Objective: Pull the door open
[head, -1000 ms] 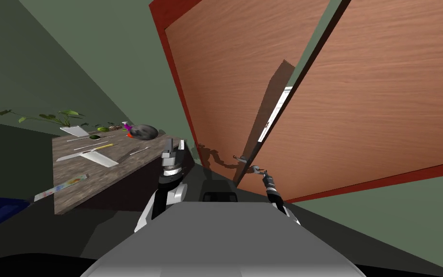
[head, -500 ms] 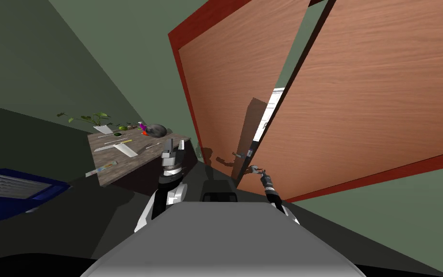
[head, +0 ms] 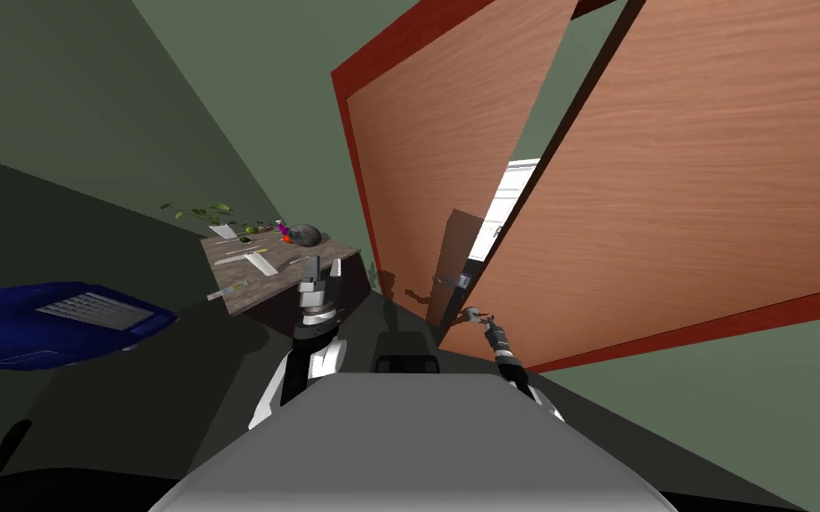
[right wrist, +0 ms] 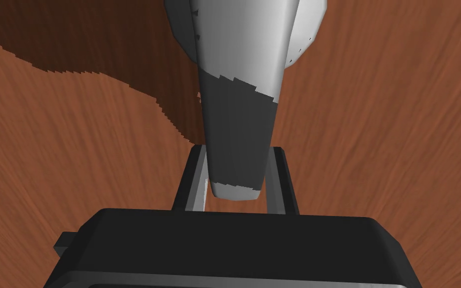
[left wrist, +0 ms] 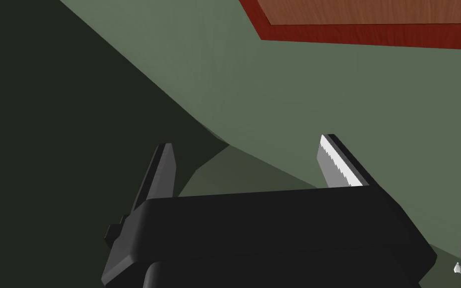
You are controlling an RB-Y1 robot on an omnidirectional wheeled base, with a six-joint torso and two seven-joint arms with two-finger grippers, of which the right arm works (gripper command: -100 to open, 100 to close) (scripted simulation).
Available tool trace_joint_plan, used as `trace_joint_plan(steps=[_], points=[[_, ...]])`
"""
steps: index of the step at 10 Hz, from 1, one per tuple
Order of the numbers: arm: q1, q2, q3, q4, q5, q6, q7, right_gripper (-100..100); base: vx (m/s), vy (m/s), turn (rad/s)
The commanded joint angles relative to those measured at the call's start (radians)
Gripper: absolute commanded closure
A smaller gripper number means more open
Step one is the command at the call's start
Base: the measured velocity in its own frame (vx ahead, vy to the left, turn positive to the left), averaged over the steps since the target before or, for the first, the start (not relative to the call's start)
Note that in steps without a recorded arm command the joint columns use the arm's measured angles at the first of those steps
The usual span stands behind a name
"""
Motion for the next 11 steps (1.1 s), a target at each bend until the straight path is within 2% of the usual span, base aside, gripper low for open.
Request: trace_joint_plan(steps=[1,2,3,4,8,9,10,11], points=[[0.024,0.017,0.016,-0.033,0.011,-0.001,-0.007,100,-0.136,-0.026,0.026],[0.034,0.012,0.023,-0.034,0.020,-0.018,-0.020,100,-0.118,-0.027,0.069],[0.034,0.012,0.023,-0.034,0.020,-0.018,-0.020,100,-0.104,-0.028,0.057],[0.044,0.008,0.030,-0.035,0.029,-0.034,-0.032,100,-0.115,-0.033,0.095],[0.068,-0.003,0.047,-0.037,0.048,-0.072,-0.059,100,-0.131,-0.027,0.086],[0.070,-0.013,0.034,-0.047,0.039,-0.054,-0.058,100,-0.066,-0.018,-0.001],[0.089,-0.019,0.037,-0.035,0.051,-0.091,-0.070,100,-0.127,-0.033,0.181],[0.093,-0.021,0.037,-0.032,0.054,-0.100,-0.073,100,-0.212,-0.049,0.150]])
